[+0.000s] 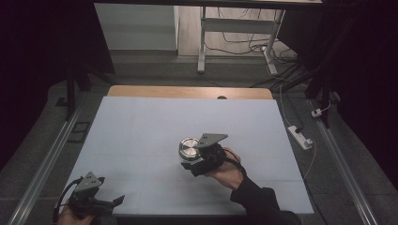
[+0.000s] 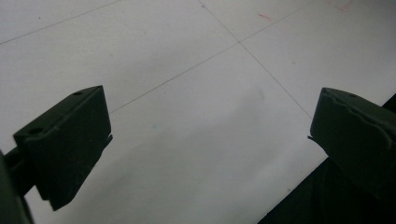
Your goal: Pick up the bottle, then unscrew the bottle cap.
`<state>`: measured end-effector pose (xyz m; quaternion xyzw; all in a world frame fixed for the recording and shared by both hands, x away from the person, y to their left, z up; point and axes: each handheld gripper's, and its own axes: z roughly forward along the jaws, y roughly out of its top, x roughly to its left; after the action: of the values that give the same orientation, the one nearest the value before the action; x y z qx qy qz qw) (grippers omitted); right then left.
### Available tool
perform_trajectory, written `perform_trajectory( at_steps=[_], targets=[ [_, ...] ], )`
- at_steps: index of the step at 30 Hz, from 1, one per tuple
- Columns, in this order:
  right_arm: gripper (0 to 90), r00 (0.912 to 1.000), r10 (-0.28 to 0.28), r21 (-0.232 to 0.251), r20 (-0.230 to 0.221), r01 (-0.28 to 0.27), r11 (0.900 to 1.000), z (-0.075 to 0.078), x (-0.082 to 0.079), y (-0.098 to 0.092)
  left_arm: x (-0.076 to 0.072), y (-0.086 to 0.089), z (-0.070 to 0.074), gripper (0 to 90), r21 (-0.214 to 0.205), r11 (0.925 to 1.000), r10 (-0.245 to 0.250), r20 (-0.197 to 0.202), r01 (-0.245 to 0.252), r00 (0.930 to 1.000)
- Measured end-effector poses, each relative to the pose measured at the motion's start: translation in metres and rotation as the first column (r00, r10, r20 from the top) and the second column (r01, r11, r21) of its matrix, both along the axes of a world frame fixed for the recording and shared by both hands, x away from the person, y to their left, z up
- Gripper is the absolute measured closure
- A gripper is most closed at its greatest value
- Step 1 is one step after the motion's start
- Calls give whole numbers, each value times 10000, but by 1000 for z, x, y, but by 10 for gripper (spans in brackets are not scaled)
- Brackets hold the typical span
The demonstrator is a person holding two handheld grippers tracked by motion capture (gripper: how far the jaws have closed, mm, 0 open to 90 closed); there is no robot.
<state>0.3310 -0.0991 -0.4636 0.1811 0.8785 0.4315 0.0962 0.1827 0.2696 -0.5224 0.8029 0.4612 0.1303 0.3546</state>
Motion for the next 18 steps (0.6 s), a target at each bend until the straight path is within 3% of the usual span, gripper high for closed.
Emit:
perform_trajectory(
  at_steps=[9,18],
  targets=[
    [145,10000,36,-33,-20,-36,10000,-2,-1,1,1,1,0,0,-50,10000,-15,-31,15,10000],
    [145,9999,140,-74,-9,-140,9999,-3,-3,0,3,1,8,0,-697,9967,-402,313,423,9987]
  ],
)
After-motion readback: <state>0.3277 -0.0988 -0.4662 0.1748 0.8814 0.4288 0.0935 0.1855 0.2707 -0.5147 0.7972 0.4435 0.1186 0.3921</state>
